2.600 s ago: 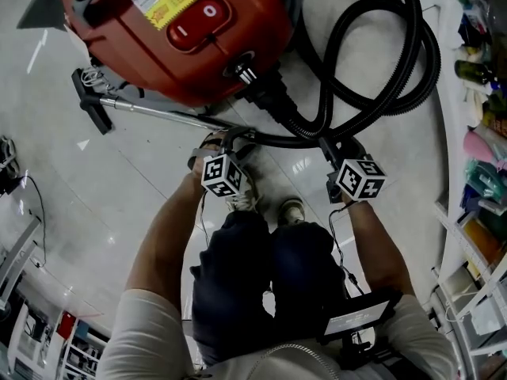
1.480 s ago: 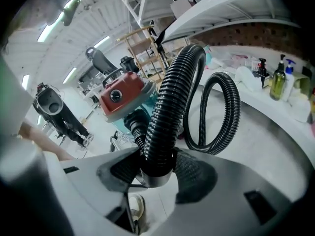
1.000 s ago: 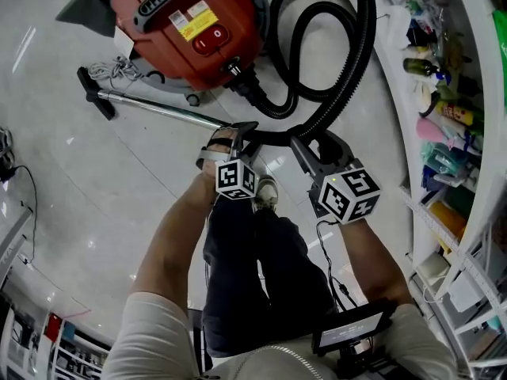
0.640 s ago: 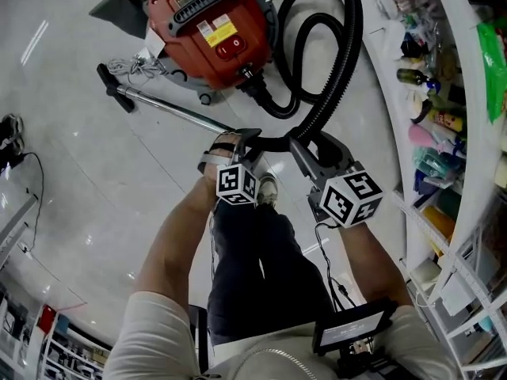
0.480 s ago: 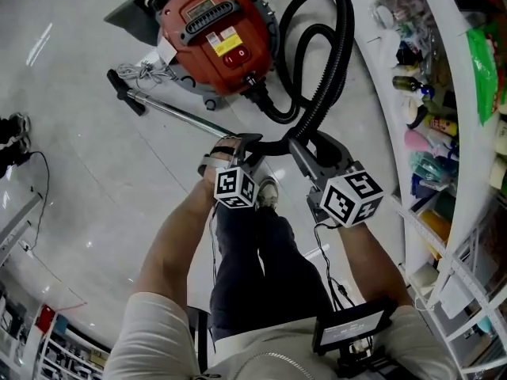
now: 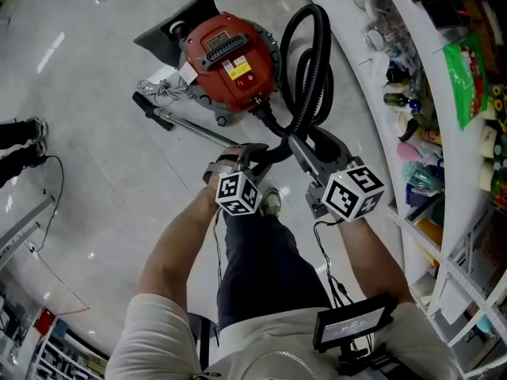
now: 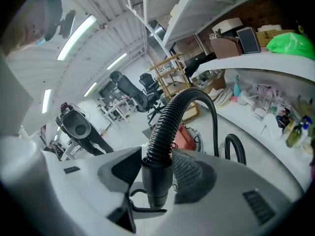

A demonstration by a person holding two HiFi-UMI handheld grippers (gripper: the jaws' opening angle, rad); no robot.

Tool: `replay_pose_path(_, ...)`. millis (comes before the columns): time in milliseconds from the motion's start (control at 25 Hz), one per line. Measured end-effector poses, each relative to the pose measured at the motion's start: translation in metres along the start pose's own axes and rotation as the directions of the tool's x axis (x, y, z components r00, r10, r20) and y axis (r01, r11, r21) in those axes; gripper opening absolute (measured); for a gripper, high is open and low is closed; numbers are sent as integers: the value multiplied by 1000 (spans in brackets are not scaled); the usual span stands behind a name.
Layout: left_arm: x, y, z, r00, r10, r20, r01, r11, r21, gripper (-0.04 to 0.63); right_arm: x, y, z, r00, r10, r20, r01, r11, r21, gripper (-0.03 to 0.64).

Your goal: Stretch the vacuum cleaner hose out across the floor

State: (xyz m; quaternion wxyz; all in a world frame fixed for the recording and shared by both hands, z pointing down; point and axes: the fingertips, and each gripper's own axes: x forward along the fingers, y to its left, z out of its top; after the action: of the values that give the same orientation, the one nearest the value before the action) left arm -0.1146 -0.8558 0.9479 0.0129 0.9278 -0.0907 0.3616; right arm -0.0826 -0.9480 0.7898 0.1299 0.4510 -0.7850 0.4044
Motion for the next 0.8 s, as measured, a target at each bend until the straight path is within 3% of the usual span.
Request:
replay_pose_path(320, -46, 14, 37, 999, -26, 43, 29, 997, -78, 150, -4, 39, 47, 995, 53, 85, -50, 998, -33, 190)
replay_pose_path(800, -102, 8, 102, 992, -75, 99, 90, 983, -159, 150, -41, 88, 95, 981, 139, 138, -131, 989, -64, 192)
